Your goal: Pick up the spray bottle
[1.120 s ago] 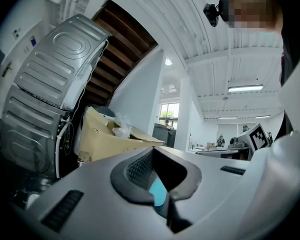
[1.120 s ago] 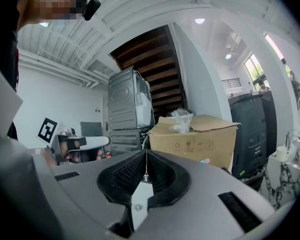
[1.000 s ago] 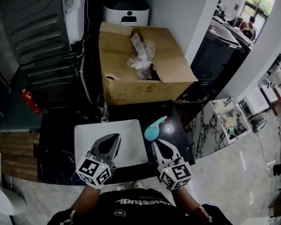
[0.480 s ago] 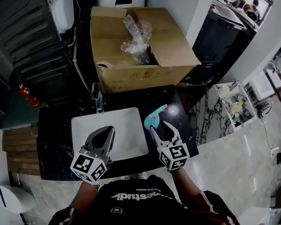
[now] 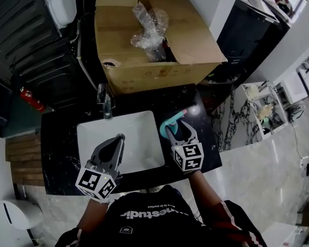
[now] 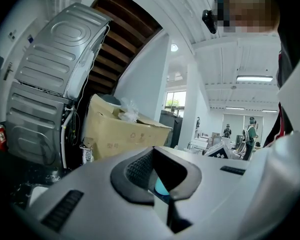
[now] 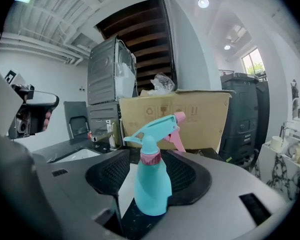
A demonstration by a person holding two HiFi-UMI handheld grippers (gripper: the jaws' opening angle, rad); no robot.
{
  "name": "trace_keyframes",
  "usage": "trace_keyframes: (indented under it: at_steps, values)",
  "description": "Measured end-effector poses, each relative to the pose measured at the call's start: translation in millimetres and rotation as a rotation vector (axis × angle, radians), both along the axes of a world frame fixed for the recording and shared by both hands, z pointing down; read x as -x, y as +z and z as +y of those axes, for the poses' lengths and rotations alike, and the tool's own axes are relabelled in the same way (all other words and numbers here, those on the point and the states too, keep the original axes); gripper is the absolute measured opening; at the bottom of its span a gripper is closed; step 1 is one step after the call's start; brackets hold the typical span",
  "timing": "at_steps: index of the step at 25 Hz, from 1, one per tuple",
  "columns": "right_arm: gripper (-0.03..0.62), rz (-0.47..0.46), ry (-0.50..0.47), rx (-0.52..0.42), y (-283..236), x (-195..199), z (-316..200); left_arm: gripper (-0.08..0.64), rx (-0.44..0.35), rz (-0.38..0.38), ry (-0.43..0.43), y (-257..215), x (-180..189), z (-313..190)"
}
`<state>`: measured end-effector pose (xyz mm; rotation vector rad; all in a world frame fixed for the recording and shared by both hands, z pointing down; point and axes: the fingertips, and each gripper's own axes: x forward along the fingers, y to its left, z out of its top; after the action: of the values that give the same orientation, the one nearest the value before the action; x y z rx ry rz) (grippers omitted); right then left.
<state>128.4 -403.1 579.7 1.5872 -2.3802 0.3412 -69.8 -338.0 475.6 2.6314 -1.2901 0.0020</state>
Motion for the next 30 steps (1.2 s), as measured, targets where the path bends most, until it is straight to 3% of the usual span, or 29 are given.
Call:
trace_keyframes:
  at_steps: [14, 20, 30]
  values:
    - [0.238, 0.014, -0.02, 0.012, 9.8, 6.3, -22.1, 0.015, 0.004, -0.023, -0.021, 4.2, 8.5, -1.1]
    - [0.184, 0.022, -0.015, -0.012, 5.6, 4.5, -22.5, 0.014, 0.01, -0.012, -0.053, 0.5, 14.3, 1.9]
    - [0.173, 0.029, -0.03, -0.022, -6.9, 2.2, -12.4, 0.014, -0.035, -0.024, -0.029, -9.5, 11.4, 15.6]
